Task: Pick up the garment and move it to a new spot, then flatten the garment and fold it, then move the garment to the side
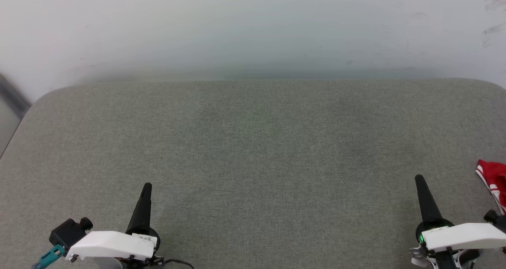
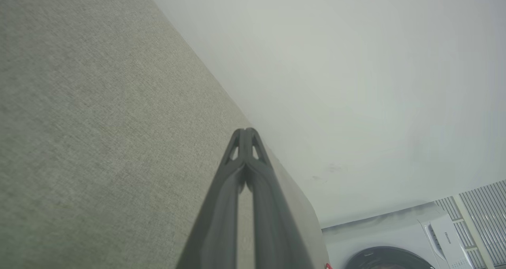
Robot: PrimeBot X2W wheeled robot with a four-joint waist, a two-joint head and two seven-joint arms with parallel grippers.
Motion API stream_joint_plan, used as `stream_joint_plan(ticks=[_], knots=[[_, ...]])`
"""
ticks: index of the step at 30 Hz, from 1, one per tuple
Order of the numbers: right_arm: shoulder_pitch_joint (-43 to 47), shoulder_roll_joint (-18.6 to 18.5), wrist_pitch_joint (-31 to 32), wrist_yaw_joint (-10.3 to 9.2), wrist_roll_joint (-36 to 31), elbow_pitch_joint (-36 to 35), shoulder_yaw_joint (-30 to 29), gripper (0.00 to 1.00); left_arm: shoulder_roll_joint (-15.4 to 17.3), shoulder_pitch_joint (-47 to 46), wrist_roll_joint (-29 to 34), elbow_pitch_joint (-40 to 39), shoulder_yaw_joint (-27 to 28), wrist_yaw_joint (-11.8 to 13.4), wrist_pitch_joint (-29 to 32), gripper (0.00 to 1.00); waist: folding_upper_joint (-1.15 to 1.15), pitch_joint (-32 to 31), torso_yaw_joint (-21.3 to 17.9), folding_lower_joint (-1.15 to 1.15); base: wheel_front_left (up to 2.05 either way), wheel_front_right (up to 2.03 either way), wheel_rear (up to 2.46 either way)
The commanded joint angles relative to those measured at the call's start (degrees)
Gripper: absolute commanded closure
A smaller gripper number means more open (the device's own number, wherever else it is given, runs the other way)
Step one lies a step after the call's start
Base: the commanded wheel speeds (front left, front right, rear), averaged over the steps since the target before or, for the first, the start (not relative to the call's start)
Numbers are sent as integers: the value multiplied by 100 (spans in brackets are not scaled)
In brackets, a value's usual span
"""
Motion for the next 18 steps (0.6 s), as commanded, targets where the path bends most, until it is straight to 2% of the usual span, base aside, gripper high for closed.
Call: stream_joint_plan(ticks=[1, 18], knots=[[-153, -49, 45, -1, 148, -39, -14, 100, 29, -121, -139, -27, 20, -16, 28, 100, 0, -1, -3, 0, 0, 0, 0], [-253, -44, 295, -1, 1091, 72, -85, 100, 19, -249, -1102, 98, 148, -19, 288, 100, 0, -14, -50, 0, 0, 0, 0]])
